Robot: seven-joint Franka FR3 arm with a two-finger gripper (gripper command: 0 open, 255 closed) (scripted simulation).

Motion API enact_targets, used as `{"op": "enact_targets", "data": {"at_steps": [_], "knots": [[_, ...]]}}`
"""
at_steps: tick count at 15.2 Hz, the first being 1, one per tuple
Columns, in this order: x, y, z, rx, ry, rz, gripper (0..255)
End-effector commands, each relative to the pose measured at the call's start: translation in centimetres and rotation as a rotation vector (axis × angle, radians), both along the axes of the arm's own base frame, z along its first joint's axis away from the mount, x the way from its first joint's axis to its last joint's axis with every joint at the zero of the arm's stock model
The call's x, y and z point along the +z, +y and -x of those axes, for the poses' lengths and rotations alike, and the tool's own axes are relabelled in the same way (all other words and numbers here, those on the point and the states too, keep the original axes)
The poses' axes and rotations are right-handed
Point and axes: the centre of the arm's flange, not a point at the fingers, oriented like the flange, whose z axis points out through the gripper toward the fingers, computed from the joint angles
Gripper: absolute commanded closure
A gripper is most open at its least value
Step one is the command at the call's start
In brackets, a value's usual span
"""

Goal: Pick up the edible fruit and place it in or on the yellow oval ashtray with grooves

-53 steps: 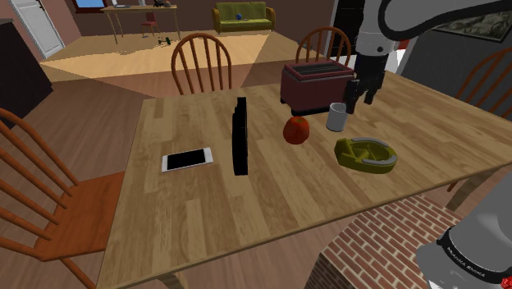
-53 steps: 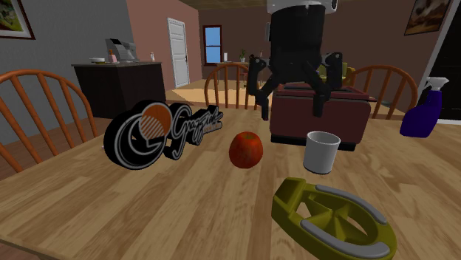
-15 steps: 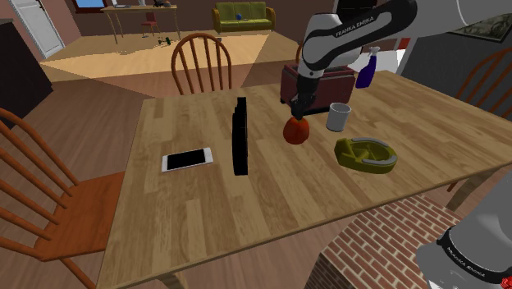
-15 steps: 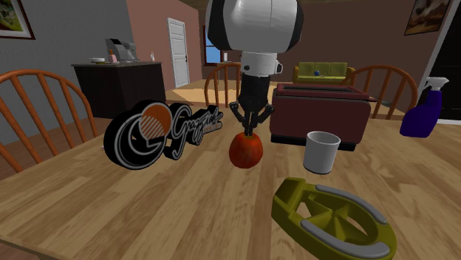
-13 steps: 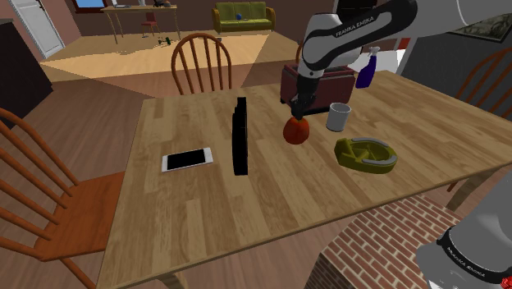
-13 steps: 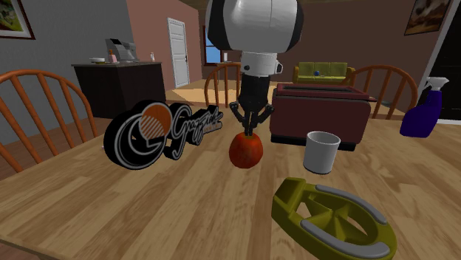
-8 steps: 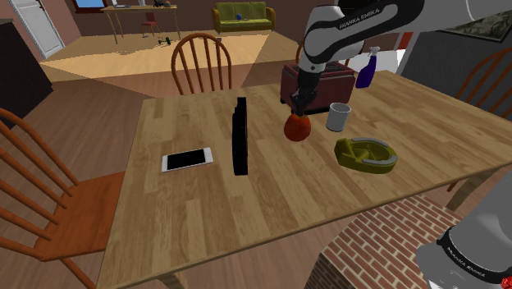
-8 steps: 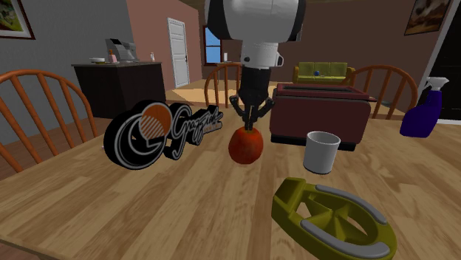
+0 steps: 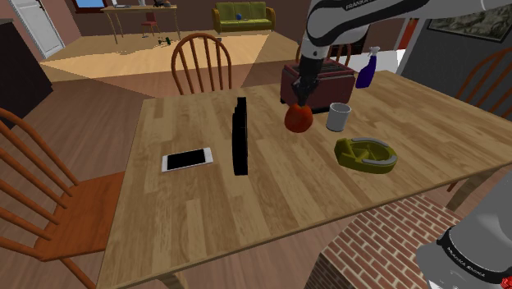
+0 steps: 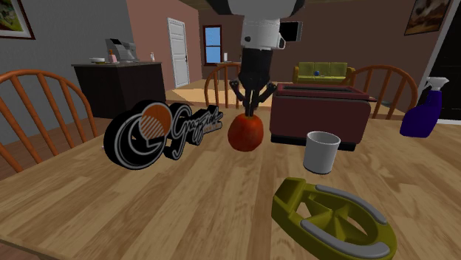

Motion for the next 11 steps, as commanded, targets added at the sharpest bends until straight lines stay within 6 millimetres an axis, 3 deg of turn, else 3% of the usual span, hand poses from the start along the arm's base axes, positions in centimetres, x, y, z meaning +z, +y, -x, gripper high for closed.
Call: {"op": "enact_targets", "data": {"at_steps": [1, 11], "knots": [[1.1, 0.0, 0.0, 0.000, 0.000, 0.000, 255], [5.9, 0.0, 0.0, 0.000, 0.000, 0.000, 255]]}}
